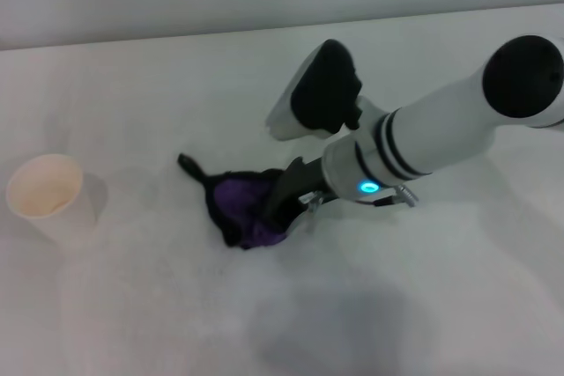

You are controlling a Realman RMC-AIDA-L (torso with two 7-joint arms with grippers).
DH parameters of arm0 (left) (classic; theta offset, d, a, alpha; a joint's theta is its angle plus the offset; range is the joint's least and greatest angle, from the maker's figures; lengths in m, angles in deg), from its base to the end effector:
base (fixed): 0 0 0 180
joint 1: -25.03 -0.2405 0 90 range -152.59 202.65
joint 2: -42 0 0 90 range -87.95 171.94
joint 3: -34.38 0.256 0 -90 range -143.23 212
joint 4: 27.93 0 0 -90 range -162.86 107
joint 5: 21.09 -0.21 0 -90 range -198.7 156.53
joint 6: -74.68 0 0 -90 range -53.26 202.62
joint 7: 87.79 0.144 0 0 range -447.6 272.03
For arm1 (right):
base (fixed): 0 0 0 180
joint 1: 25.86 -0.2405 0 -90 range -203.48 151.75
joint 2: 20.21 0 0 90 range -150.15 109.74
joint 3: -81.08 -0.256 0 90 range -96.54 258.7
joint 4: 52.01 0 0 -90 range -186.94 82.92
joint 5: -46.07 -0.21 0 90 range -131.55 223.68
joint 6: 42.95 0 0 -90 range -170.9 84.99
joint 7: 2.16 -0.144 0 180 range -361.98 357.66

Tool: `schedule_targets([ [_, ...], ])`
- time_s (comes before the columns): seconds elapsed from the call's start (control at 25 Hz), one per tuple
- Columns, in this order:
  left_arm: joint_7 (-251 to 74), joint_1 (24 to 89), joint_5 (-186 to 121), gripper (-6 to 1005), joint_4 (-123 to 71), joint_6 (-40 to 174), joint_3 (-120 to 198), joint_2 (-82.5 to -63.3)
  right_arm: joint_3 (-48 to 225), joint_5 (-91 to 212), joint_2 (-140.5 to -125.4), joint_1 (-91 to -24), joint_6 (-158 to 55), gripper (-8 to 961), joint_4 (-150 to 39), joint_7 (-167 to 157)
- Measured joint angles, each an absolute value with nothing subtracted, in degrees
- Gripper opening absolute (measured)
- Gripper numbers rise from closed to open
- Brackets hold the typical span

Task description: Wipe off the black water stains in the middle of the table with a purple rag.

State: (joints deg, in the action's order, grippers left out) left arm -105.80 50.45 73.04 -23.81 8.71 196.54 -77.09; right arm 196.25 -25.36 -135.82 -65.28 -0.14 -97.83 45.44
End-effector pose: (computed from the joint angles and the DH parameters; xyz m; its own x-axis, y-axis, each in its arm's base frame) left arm -0.3727 0.3187 0.0124 0.5459 -0.0107 0.8378 0.8325 0.1198 -0.5409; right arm 0.1975 0.3510 -0.1291 0.8623 -0.5051 0.0367 -0.4753 -0.8323 -0.2852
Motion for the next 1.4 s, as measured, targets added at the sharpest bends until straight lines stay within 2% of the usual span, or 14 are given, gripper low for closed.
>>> schedule_targets([
  [0.48, -105.8, 50.39, 73.04, 892, -24.89, 8.77, 196.54, -77.09, 181.82, -14.89, -135.34, -62.44, 9.3, 58, -98.57, 47.82],
  [0.96, -105.8, 50.43, 72.99, 892, -25.47, 8.77, 196.54, -77.09, 179.03, -14.35, -135.32, -61.5, 17.01, 67, -101.4, 52.81],
  [1.2, -105.95, 50.18, 73.04, 893, -25.47, 8.72, 196.54, -77.09, 176.28, -14.33, -135.24, -60.35, 17.65, 233, -104.02, 53.0],
  [1.4, -106.04, 50.15, 73.05, 893, -25.64, 8.65, 196.54, -77.09, 170.7, -14.87, -135.34, -57.32, 19.16, 442, -107.64, 55.81],
])
